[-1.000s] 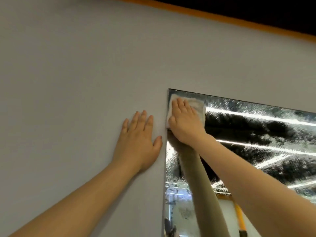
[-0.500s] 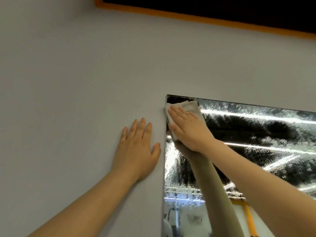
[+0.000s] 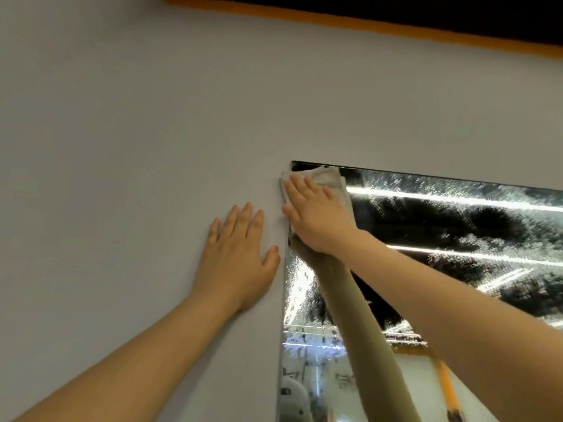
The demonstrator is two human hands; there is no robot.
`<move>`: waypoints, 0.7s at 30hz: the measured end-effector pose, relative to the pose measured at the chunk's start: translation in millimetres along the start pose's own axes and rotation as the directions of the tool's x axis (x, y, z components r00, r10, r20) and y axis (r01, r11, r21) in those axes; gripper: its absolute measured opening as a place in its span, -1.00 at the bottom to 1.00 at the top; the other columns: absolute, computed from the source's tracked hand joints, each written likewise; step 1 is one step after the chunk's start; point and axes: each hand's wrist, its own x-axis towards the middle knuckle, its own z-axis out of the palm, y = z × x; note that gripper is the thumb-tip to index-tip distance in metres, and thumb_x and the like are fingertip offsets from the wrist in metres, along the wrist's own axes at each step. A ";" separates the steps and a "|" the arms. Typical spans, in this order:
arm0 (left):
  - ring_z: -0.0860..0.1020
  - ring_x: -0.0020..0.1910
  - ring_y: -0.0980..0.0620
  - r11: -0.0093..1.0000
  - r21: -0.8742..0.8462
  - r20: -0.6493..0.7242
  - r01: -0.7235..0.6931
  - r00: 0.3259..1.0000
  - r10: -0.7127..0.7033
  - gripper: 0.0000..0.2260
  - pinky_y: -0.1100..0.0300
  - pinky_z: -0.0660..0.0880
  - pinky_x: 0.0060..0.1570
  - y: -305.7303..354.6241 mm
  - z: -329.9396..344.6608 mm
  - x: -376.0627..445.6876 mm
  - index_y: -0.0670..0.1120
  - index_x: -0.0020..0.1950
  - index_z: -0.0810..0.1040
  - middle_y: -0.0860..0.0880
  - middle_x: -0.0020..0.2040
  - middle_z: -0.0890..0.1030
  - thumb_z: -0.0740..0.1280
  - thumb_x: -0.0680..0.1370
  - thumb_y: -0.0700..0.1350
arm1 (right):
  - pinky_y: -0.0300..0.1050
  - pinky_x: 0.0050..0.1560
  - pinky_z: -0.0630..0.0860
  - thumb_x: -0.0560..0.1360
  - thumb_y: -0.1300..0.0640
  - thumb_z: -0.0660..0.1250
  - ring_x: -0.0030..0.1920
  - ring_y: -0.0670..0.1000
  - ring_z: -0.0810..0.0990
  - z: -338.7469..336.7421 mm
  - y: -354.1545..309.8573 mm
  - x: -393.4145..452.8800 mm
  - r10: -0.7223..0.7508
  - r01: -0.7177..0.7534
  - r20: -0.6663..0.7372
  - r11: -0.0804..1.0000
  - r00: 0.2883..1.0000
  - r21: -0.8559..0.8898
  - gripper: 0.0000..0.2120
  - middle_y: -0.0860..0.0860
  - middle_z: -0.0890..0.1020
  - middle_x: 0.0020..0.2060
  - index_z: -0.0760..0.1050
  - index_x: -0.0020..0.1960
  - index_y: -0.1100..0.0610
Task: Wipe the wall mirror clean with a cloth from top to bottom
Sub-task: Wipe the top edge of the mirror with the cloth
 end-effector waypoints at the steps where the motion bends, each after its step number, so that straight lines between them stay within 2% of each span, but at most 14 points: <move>1: -0.19 0.56 0.05 1.000 0.006 0.000 0.002 1.000 -0.002 -0.28 0.07 -0.26 0.48 0.1 -0.4 -0.2 -0.02 0.60 -0.12 0.00 0.60 -0.16 -0.20 0.46 0.18 | -0.01 0.50 -0.13 0.68 -0.07 -0.12 0.57 0.01 -0.14 0.9 0.2 -5.7 -0.037 0.037 0.020 0.999 0.999 -0.010 -0.45 0.01 -0.11 0.58 -0.16 0.59 0.08; 4: -0.18 0.57 0.04 1.000 0.017 -0.003 0.013 1.000 -0.013 -0.28 0.07 -0.23 0.49 0.4 -0.5 -0.2 -0.02 0.60 -0.10 0.00 0.61 -0.13 -0.19 0.45 0.18 | 0.03 0.50 -0.19 0.67 -0.12 -0.11 0.56 -0.02 -0.16 -3.1 4.1 -6.4 -0.064 0.065 0.078 0.998 0.995 -0.016 -0.43 -0.02 -0.13 0.58 -0.17 0.59 0.05; 7: -0.17 0.57 0.04 1.000 0.022 0.005 0.015 1.000 -0.015 -0.28 0.06 -0.22 0.49 2.6 -2.0 0.2 -0.03 0.60 -0.09 0.00 0.61 -0.12 -0.19 0.45 0.18 | 0.12 0.49 -0.19 0.68 -0.11 -0.11 0.56 -0.03 -0.14 -8.4 4.3 7.9 -0.061 0.061 0.069 0.998 0.996 -0.002 -0.45 -0.01 -0.08 0.58 -0.10 0.60 0.06; 15: -0.20 0.56 0.07 0.999 0.029 0.018 0.014 1.000 -0.014 -0.35 0.09 -0.26 0.48 2.1 -1.4 1.0 -0.01 0.60 -0.13 0.02 0.60 -0.16 -0.18 0.53 0.18 | -0.01 0.49 -0.10 0.69 -0.05 -0.11 0.56 -0.05 -0.08 1.5 18.2 8.4 -0.062 0.064 -0.046 0.997 0.997 0.043 -0.49 -0.02 -0.04 0.58 -0.07 0.60 0.05; 19: -0.20 0.56 0.07 1.000 0.010 0.023 0.010 1.000 -0.011 -0.29 0.11 -0.27 0.47 0.5 -0.8 0.5 -0.01 0.60 -0.13 0.02 0.60 -0.17 -0.20 0.46 0.18 | 0.02 0.51 -0.09 0.68 -0.05 -0.15 0.56 -0.04 -0.06 -3.2 56.5 2.9 0.119 -0.117 -0.048 0.992 0.992 0.037 -0.49 -0.01 -0.05 0.58 -0.08 0.60 0.06; 21: -0.19 0.56 0.06 1.000 0.007 0.010 0.008 1.000 -0.008 -0.32 0.10 -0.27 0.47 -0.3 0.4 0.8 -0.02 0.60 -0.13 0.02 0.60 -0.16 -0.19 0.50 0.18 | 0.06 0.51 -0.08 0.68 -0.04 -0.16 0.56 -0.02 -0.06 -5.8 76.4 -3.5 0.245 -0.243 -0.058 0.969 0.968 0.043 -0.48 0.00 -0.04 0.59 -0.09 0.60 0.07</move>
